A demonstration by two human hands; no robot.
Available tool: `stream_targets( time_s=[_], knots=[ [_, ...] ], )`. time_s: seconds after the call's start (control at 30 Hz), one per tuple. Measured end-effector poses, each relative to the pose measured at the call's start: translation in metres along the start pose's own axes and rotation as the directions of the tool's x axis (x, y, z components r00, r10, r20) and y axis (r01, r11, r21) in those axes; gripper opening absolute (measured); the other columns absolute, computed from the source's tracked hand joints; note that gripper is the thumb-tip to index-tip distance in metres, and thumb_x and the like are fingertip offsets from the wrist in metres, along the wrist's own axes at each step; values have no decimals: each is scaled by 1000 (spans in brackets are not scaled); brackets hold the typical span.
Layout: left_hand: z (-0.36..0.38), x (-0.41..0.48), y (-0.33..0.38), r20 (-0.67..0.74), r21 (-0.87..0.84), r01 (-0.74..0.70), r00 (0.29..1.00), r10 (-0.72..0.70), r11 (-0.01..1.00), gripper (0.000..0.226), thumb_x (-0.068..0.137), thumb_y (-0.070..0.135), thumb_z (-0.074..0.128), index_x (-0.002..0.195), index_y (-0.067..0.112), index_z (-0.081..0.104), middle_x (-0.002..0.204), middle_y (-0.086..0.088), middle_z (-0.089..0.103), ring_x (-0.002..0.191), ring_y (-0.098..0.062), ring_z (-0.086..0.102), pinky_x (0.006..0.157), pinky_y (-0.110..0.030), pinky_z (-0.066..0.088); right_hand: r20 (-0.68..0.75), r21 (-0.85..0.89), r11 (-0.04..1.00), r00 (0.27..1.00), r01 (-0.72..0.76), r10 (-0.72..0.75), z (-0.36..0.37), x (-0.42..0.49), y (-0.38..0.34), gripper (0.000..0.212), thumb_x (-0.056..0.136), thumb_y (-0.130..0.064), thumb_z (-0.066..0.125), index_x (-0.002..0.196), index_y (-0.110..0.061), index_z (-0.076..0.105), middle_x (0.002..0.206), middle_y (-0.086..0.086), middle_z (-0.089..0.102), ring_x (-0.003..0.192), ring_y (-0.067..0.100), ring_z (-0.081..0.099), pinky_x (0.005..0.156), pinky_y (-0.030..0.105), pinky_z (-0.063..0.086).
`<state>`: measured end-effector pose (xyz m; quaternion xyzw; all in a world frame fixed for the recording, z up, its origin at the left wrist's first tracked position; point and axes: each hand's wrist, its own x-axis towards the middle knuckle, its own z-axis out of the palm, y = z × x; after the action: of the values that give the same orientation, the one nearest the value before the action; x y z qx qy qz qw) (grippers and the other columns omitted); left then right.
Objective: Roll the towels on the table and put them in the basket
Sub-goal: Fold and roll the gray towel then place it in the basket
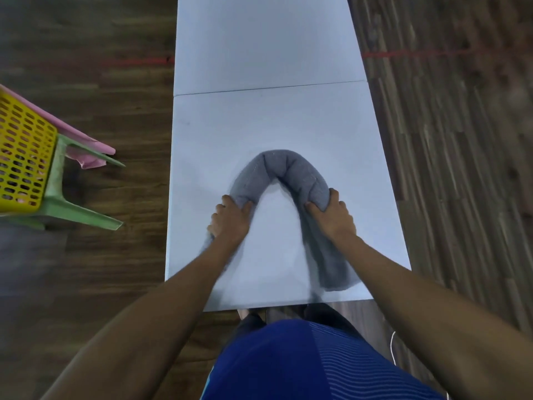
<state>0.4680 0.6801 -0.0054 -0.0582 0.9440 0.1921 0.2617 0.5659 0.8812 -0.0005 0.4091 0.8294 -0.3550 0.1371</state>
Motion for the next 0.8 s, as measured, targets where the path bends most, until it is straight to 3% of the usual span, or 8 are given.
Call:
stream_targets(
  time_s=[0.17,0.3,0.47,0.57,0.63,0.73,0.8],
  knots=[
    [24,-14,33,116,-253,78,992,-50,964,64,94,54,41,134,6,32,138,-22,45,122,-43,47,101,-49,40,41,200,978,998,-61,54,34,-22,-22,66,88,-58,48,138,-22,27,125,15,52,108,40,55,90,48,46],
    [41,-32,47,181,-347,129,981,-69,929,72,95,50,42,147,6,19,148,-21,36,130,-41,41,108,-50,35,75,277,950,989,-144,128,47,-28,-33,66,90,-57,48,140,-20,27,130,18,46,115,40,51,96,50,43],
    [41,-58,29,37,-631,-10,998,43,776,65,94,32,45,151,17,18,152,-9,33,133,-27,39,109,-39,34,-15,116,979,985,-167,170,45,-28,-45,87,85,-70,44,151,-23,14,149,11,26,134,33,27,107,51,22],
    [47,-79,8,40,-736,-35,995,94,676,47,93,9,47,139,18,35,125,-2,56,105,-14,59,82,-18,49,14,118,980,987,-160,160,46,-34,-59,112,73,-78,54,154,-26,-3,157,12,14,141,35,19,112,53,17],
    [50,-83,-2,44,-737,-41,993,107,675,39,90,2,51,124,19,44,106,1,62,90,-13,63,71,-19,51,25,55,984,986,-169,168,50,-35,-66,126,63,-82,61,152,-29,-10,159,11,7,144,34,15,114,54,13],
    [43,-81,-14,92,-722,-47,982,163,690,33,85,-1,56,113,17,51,96,3,64,86,-11,62,73,-21,50,60,-120,985,989,-127,135,54,-31,-71,141,52,-83,67,150,-30,-19,161,9,-1,145,35,11,113,58,14],
    [37,-74,-32,31,-579,-149,978,204,802,30,85,4,57,111,21,58,100,8,62,96,-13,58,82,-19,47,86,-239,967,990,-89,112,54,-28,-68,146,51,-80,71,149,-29,-23,161,9,-4,145,36,10,112,61,15]
  ],
)
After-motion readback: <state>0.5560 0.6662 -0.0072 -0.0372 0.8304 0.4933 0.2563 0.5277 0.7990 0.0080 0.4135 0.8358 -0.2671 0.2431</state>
